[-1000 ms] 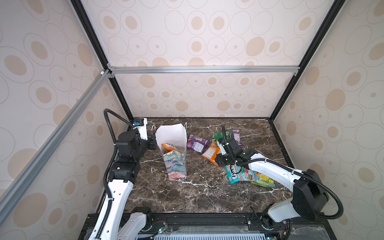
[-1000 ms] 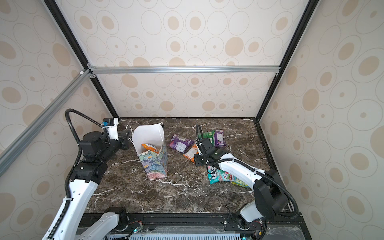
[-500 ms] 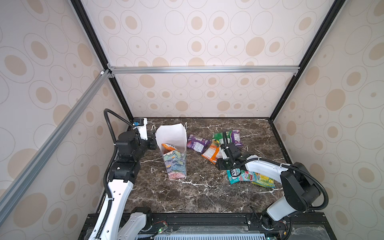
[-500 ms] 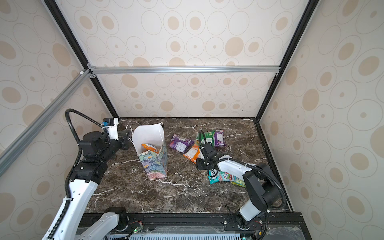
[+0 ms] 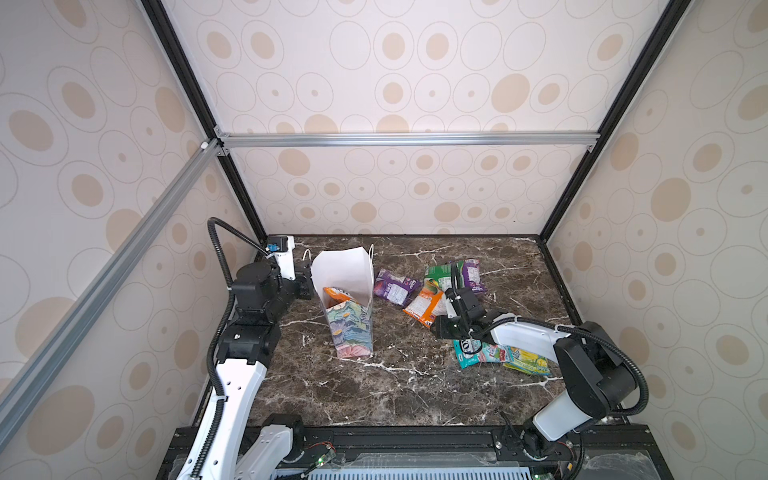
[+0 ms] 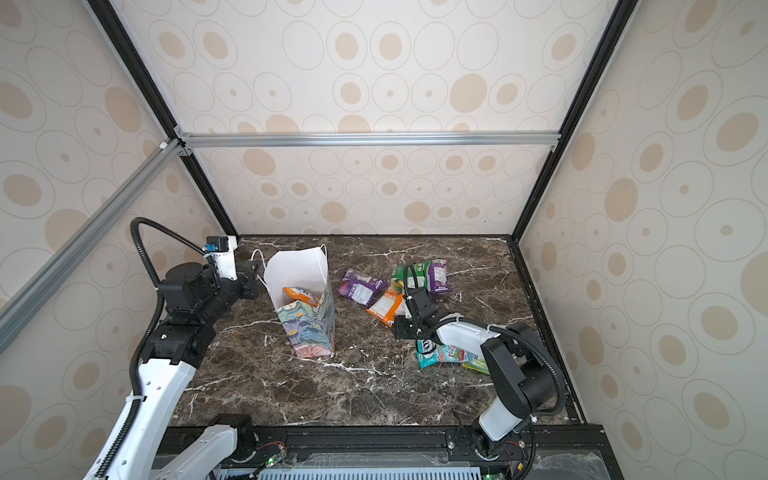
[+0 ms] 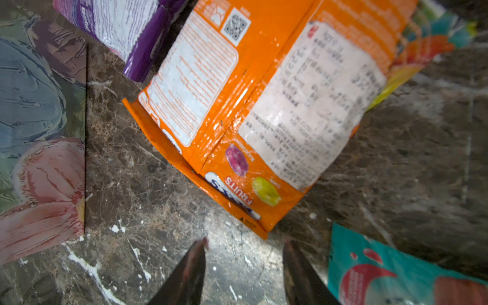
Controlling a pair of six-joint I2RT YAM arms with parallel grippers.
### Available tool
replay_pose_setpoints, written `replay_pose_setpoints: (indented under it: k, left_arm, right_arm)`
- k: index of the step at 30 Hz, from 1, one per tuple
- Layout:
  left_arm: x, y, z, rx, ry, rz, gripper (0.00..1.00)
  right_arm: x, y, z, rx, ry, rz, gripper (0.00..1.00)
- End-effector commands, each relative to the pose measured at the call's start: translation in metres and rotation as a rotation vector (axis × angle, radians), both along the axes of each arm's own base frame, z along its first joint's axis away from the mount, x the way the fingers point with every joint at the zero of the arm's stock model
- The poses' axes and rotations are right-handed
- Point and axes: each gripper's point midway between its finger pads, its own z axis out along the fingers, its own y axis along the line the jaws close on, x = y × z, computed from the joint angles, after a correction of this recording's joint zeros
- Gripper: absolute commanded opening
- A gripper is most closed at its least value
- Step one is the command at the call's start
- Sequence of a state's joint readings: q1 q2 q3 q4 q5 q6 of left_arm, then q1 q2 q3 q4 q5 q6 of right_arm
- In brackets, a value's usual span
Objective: Place the snacks into the paper bag
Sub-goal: 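Lower the open right gripper onto the orange bag's edge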
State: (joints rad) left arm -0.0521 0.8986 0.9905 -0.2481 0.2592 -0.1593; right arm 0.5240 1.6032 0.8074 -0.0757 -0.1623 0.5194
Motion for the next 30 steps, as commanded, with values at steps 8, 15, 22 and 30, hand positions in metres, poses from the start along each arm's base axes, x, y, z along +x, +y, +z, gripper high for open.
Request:
replay_pose_setpoints:
  k: [8,15,22,30]
  left_arm:
    - [0.000,0.003,0.007,0.007,-0.020,0.012,0.05]
    - [0.000,0.002,0.006,0.005,-0.019,0.008,0.05]
    - [0.000,0.003,0.007,0.007,-0.021,0.011,0.05]
    - [0.000,0.002,0.007,0.006,-0.019,0.006,0.05]
  right_arm:
    - [0.006,-0.007,-0.013,0.069,0.032,-0.075,0.50]
    - [0.008,-0.009,-0.021,0.108,0.035,-0.100,0.51]
    - [0.009,0.001,-0.029,0.171,0.052,-0.099,0.50]
    - [0.006,-0.002,-0.041,0.167,0.077,-0.121,0.46]
